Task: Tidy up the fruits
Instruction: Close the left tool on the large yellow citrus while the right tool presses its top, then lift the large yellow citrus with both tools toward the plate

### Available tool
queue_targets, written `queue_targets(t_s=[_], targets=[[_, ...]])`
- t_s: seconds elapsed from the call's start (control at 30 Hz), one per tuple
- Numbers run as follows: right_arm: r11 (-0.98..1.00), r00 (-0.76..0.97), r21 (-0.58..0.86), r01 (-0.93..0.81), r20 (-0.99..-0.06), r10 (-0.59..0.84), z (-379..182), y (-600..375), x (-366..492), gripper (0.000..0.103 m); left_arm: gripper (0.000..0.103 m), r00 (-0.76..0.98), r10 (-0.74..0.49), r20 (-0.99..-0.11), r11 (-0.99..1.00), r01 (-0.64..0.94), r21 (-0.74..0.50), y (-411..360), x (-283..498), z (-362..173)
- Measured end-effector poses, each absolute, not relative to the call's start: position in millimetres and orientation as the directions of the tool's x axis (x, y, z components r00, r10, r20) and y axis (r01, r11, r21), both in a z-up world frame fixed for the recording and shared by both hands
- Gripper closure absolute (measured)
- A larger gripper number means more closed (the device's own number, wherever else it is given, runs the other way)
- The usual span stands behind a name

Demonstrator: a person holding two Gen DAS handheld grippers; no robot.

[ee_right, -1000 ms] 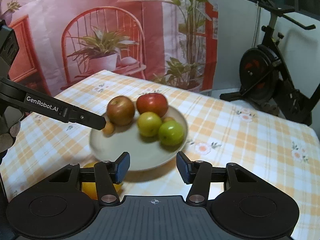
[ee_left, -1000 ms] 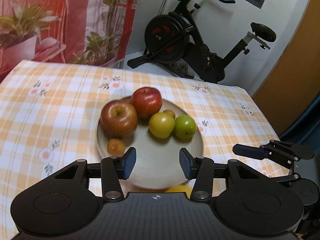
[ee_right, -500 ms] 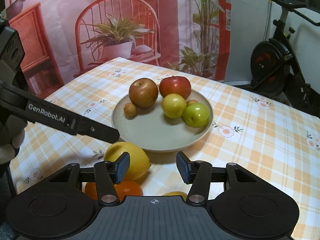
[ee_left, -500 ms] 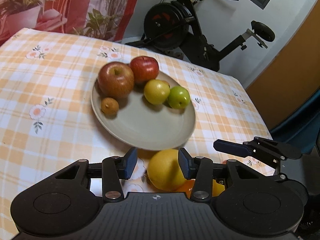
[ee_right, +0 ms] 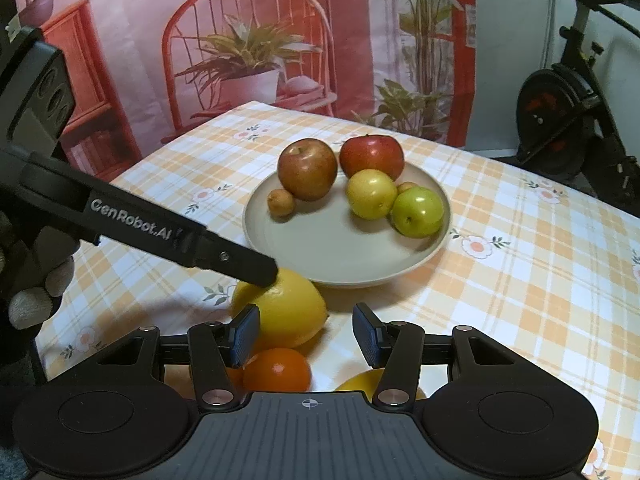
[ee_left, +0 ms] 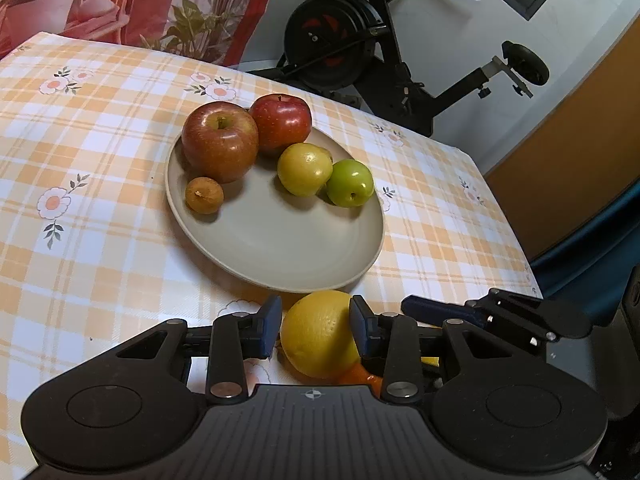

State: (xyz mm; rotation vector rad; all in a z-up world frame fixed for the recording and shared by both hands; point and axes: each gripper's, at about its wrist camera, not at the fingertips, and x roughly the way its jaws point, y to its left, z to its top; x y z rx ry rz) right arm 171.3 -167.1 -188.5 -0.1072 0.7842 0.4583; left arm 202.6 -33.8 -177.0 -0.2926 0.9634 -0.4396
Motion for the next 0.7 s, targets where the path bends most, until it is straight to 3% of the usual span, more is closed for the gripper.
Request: queue_targets(t_s=[0.7], targets=[[0.883,0.531,0.142,-0.447,-0.752,0.39,-208.4,-150.8,185.8,0.049,0.064,0.483,-0.499,-0.719,0.864,0.223,-0.45,-40.9,211.5,-181.9]])
